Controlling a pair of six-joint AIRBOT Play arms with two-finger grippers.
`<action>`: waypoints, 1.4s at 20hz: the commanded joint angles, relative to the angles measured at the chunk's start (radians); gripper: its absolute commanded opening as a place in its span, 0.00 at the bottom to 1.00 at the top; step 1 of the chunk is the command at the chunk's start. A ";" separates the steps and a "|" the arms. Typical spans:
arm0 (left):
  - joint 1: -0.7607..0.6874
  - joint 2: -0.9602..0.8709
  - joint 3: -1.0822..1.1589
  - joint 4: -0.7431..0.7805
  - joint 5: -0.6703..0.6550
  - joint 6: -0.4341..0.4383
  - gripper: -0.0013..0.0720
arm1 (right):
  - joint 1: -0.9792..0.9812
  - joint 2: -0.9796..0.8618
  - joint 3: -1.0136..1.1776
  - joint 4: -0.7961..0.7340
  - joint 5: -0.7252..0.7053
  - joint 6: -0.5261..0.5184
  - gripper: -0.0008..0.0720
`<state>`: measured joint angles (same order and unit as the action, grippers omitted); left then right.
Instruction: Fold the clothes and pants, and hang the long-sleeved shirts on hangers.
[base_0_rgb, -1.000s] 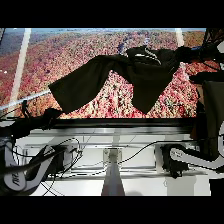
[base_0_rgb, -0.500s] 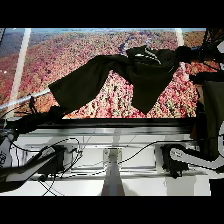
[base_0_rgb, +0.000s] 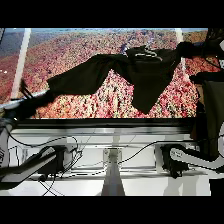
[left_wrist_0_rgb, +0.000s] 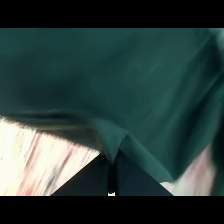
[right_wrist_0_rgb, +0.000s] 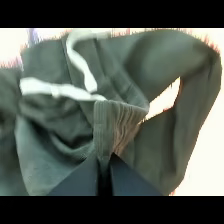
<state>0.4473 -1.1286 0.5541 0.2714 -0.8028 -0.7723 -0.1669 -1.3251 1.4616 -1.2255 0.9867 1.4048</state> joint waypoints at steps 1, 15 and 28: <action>-0.007 -0.001 0.286 -0.084 0.033 -0.063 0.04 | -0.001 0.001 0.122 -0.003 -0.124 0.034 0.05; 0.236 0.006 0.808 0.590 -0.130 -0.503 0.04 | -0.131 0.123 0.374 -0.377 0.306 0.033 0.04; 0.240 -0.020 0.611 1.467 -0.489 -0.357 0.04 | -0.226 0.484 -0.327 -0.368 0.647 -0.064 0.05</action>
<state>0.6865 -1.1473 1.2140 1.5314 -1.2404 -1.1458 -0.3897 -0.8921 1.1889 -1.5929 1.5047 1.3693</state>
